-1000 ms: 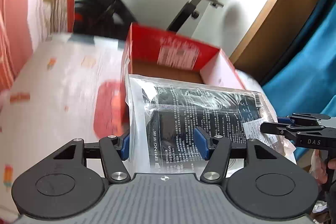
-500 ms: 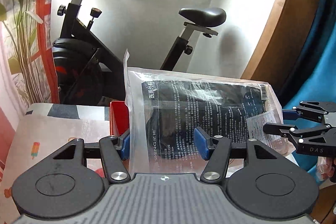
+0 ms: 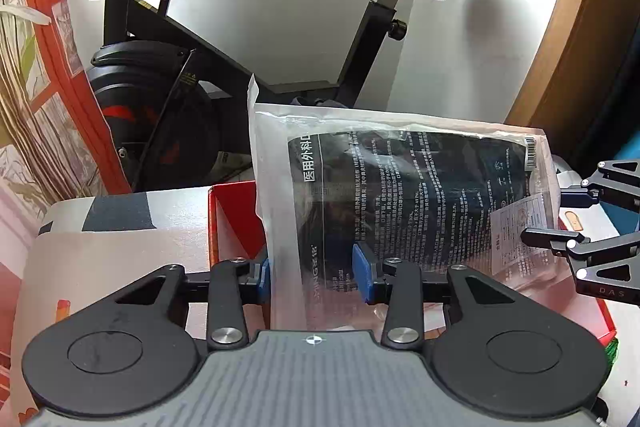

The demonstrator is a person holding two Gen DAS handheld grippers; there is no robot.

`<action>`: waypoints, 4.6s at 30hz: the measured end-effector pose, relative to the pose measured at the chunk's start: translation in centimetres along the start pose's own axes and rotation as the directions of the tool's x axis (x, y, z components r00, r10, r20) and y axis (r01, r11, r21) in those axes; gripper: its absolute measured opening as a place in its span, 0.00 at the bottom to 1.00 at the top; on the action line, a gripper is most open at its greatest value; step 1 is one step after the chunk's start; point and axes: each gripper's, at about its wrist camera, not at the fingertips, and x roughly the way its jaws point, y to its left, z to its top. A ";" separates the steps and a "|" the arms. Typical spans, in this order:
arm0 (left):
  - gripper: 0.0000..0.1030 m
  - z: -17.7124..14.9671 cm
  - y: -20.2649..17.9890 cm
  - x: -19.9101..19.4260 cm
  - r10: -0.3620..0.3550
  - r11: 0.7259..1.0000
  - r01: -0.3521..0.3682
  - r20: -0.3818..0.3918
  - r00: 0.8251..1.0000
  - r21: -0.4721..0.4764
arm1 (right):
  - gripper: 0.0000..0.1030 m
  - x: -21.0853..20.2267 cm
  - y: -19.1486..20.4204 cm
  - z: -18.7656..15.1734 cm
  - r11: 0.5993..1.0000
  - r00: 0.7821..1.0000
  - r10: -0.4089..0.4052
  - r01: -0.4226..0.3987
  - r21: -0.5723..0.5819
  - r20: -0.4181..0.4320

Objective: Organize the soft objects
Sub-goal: 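Carry the bag into the red box and open the left tool, then grasp the clear snack packet with the left tool while the right grasps the yellow candy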

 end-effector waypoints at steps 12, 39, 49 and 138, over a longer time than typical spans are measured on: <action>0.15 -0.9 0.8 2.4 0.162 0.982 -0.152 -0.089 0.983 0.109 | 0.35 4.2 0.9 0.2 0.992 0.990 -0.084 0.073 -0.103 -0.113; 0.21 -0.5 -0.5 -0.6 0.215 0.969 -0.210 -0.023 0.976 0.127 | 0.66 7.6 1.6 2.9 0.930 0.932 -0.340 0.312 -0.195 -0.129; 0.62 -2.0 -1.5 -5.9 0.187 0.981 -0.191 0.113 0.976 0.020 | 0.69 -1.1 -1.1 1.6 0.978 0.995 -0.099 0.094 0.188 0.016; 0.68 -28.6 -7.2 -11.9 -0.064 0.983 0.047 -0.090 0.994 -0.179 | 0.26 -13.8 17.1 -19.8 0.935 0.954 0.299 -0.296 0.197 0.017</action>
